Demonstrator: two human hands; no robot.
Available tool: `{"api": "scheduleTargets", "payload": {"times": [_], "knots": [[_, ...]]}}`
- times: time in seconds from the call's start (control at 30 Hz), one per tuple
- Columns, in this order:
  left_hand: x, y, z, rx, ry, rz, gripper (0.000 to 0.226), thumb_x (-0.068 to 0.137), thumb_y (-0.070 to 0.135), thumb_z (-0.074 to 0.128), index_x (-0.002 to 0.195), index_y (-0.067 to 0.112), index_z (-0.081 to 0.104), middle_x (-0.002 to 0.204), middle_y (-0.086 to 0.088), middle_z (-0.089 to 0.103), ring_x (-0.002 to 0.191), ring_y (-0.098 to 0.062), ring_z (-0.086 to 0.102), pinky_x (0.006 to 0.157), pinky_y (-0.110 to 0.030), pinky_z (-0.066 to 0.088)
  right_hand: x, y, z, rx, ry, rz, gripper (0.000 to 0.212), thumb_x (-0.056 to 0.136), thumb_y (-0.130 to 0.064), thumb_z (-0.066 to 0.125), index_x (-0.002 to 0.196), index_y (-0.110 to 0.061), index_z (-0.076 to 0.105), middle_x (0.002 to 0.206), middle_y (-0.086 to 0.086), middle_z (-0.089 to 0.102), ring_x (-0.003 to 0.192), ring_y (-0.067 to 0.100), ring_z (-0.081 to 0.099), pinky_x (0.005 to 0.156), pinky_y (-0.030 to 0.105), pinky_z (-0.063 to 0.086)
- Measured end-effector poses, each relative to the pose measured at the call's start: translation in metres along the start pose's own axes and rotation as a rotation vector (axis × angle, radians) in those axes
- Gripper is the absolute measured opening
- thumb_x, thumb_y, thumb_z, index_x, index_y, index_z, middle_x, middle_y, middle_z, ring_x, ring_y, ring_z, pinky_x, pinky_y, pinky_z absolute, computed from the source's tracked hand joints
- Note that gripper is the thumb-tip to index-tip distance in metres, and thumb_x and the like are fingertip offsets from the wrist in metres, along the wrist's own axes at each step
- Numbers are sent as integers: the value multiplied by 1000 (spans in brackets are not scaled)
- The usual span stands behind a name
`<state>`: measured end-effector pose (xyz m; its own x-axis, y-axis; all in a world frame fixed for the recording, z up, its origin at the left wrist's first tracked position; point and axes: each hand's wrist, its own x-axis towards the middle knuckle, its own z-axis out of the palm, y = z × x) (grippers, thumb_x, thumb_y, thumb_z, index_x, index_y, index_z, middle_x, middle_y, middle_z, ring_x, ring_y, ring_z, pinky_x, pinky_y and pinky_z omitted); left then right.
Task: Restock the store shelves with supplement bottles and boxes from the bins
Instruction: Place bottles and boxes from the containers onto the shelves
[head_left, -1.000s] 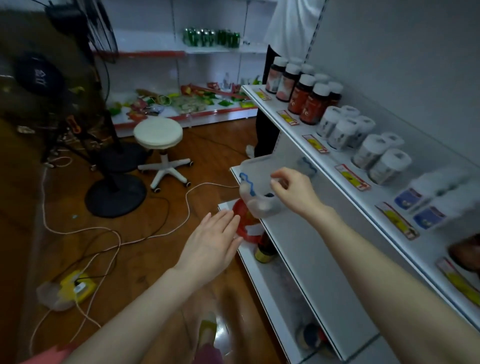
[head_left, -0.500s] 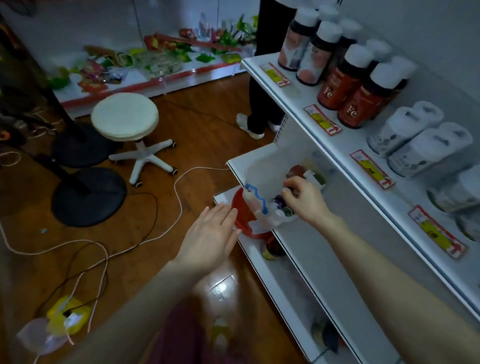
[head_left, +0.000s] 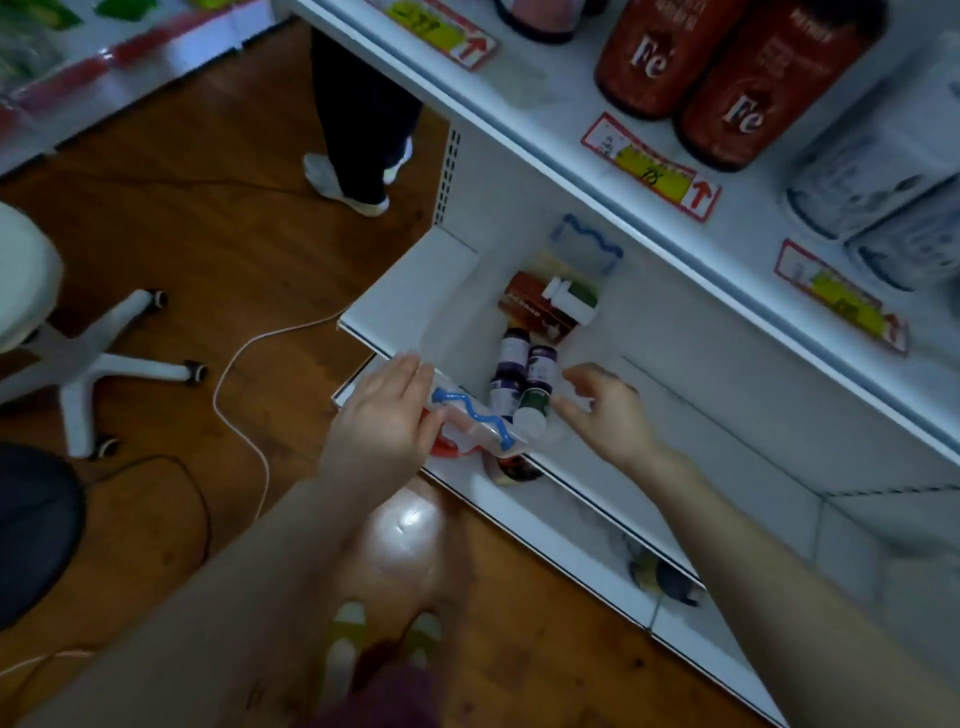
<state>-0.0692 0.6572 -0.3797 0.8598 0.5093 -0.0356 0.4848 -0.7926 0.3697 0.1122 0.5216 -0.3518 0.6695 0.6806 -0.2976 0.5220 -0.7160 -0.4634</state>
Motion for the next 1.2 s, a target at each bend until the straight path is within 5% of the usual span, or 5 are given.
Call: {"api": "scheduleTargets", "payload": {"times": [0.3, 0.47, 0.7, 1.07, 1.2], "knots": [[80, -22, 55, -36, 12, 58, 56, 96, 32, 44, 143, 6, 30, 153, -11, 21, 143, -24, 17, 114, -39, 15, 71, 29, 57, -171, -219, 158, 34, 90, -26, 57, 116, -4, 50, 116, 18, 57, 104, 31, 55, 77, 30, 41], [80, -31, 85, -23, 33, 134, 47, 91, 28, 39, 120, -3, 59, 130, -25, 51, 123, -38, 48, 94, -56, 40, 96, 38, 87, -284, -312, 230, 47, 85, -34, 63, 121, -10, 44, 121, 12, 55, 107, 28, 55, 81, 30, 42], [84, -31, 87, -12, 21, 111, 52, 92, 29, 29, 120, -3, 58, 131, -25, 51, 124, -38, 48, 93, -55, 42, 107, 51, 109, -506, -345, 247, 72, 73, -50, 69, 127, -14, 38, 122, 13, 48, 108, 27, 53, 85, 33, 45], [86, -29, 86, -28, 19, 74, 55, 94, 33, 24, 123, -1, 56, 134, -23, 49, 128, -36, 44, 97, -56, 36, 116, 55, 96, -209, -240, 228, 62, 78, -28, 68, 129, -11, 38, 128, 13, 50, 116, 30, 49, 94, 37, 45], [85, -30, 88, -35, 26, 74, 55, 94, 34, 25, 123, -1, 56, 135, -23, 48, 128, -36, 43, 98, -55, 33, 107, 39, 76, 73, -145, 114, 56, 80, -20, 66, 130, -14, 43, 126, 6, 51, 107, 18, 51, 79, 21, 41]]}}
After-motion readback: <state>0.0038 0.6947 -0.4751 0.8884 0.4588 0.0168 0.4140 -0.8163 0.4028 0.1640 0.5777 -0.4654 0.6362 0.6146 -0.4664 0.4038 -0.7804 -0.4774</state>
